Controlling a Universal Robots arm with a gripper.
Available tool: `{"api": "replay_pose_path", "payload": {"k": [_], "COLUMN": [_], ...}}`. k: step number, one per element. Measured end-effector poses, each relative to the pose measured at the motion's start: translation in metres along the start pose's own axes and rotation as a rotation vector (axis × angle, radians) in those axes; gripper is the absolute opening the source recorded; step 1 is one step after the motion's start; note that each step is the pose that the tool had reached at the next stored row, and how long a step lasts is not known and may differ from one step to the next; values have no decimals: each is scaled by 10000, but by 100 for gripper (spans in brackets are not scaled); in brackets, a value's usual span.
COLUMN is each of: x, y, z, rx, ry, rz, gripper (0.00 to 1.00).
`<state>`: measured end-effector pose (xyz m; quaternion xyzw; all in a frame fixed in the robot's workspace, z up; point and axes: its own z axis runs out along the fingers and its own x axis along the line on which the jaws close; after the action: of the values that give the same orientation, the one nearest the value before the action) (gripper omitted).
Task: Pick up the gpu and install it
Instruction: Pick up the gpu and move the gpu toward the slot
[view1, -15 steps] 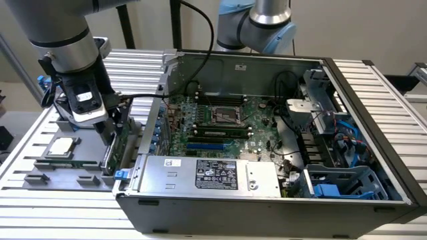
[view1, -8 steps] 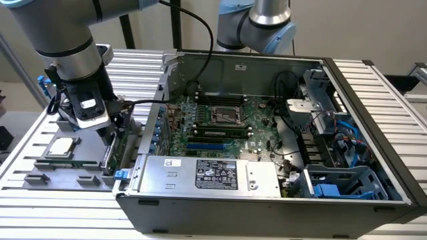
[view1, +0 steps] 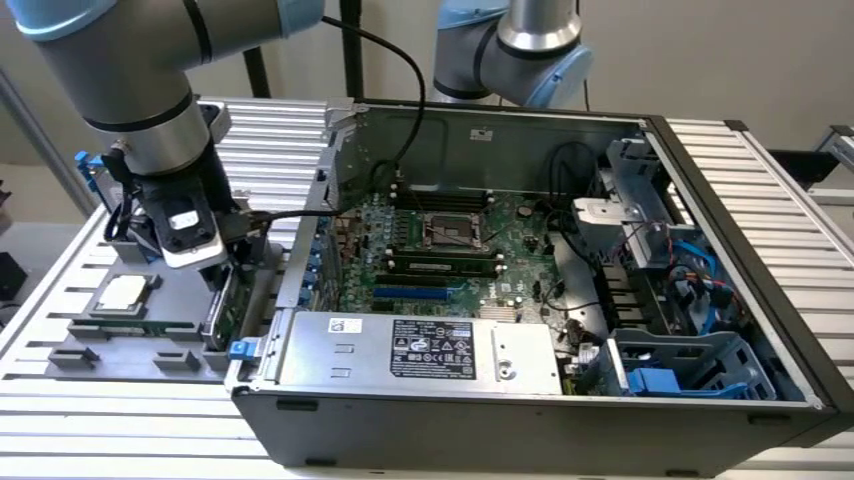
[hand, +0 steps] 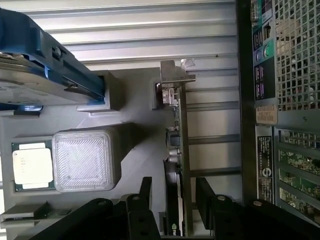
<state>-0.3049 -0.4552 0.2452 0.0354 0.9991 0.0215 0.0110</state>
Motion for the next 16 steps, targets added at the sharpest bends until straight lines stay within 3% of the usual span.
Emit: {"api": "replay_pose_path", "payload": {"k": [9,16], "x": [6,15], "y": [-1,-2], "z": [28,33], "rx": [-3,-10], "ry": [-44,-164], "rz": [36,70], "gripper": [100,100]}}
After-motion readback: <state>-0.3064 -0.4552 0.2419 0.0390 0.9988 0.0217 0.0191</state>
